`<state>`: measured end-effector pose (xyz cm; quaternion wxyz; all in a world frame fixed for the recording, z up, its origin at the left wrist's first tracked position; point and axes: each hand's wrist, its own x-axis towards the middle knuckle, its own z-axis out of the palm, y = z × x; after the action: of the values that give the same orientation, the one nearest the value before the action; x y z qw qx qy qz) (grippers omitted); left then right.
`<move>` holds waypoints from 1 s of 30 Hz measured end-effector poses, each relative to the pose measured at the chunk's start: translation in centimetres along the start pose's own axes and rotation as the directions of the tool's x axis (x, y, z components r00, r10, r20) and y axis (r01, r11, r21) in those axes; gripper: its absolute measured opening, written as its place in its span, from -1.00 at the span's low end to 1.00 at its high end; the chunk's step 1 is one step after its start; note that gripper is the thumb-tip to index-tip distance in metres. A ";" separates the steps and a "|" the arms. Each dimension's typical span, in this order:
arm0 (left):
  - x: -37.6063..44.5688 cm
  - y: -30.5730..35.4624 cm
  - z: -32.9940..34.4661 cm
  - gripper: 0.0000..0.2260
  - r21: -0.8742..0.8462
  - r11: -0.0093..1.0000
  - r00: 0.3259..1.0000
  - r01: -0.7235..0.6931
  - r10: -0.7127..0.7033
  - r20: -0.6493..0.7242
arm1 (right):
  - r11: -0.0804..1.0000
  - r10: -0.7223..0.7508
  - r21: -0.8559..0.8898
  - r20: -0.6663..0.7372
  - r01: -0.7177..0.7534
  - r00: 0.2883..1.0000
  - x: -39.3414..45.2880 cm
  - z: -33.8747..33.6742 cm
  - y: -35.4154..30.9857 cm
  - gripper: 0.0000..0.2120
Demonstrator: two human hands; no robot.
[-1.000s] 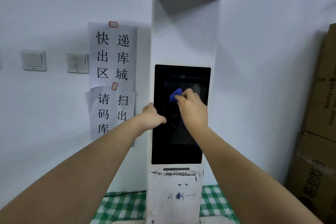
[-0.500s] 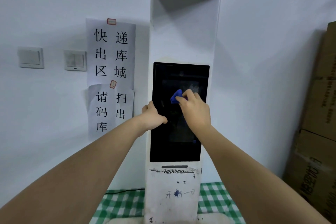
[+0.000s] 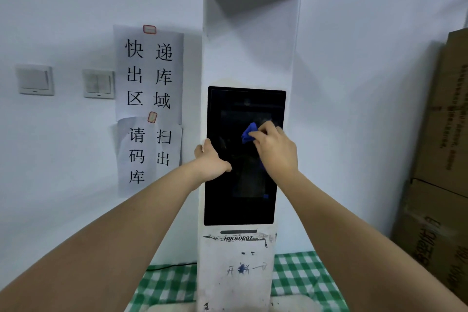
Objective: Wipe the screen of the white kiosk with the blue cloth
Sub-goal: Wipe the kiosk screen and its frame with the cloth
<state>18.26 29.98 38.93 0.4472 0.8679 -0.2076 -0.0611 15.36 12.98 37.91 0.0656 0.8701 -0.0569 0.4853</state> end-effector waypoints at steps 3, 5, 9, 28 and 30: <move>-0.1 0.1 -0.2 -0.18 0.006 1.000 1.000 -0.008 0.008 0.000 | 0.919 0.356 0.204 -0.069 -0.336 0.932 1.3 -1.1 0.9 -0.73; 0.0 0.0 -0.3 -0.18 0.014 1.000 1.000 -0.002 0.002 -0.001 | 0.863 0.468 0.264 -0.102 -0.430 0.878 1.1 -1.1 0.5 -0.72; 0.0 -0.6 0.0 -0.17 0.014 1.000 1.000 0.011 -0.011 0.005 | 0.981 0.163 0.113 -0.029 -0.159 0.986 -1.3 0.6 -0.7 -0.73; -0.1 0.0 0.4 -0.18 0.040 0.999 1.000 0.011 -0.011 0.005 | 0.956 0.273 0.113 -0.011 -0.270 0.962 0.3 -1.5 2.6 -0.74; -0.1 0.1 0.3 -0.19 0.044 0.999 1.000 0.010 -0.010 0.004 | 0.860 0.461 0.262 -0.031 -0.438 0.887 1.0 -1.7 2.7 -0.72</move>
<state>18.07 29.74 38.78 0.4273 0.8784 -0.2053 -0.0605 14.00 10.58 39.85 -0.1560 0.8105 -0.1944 0.5301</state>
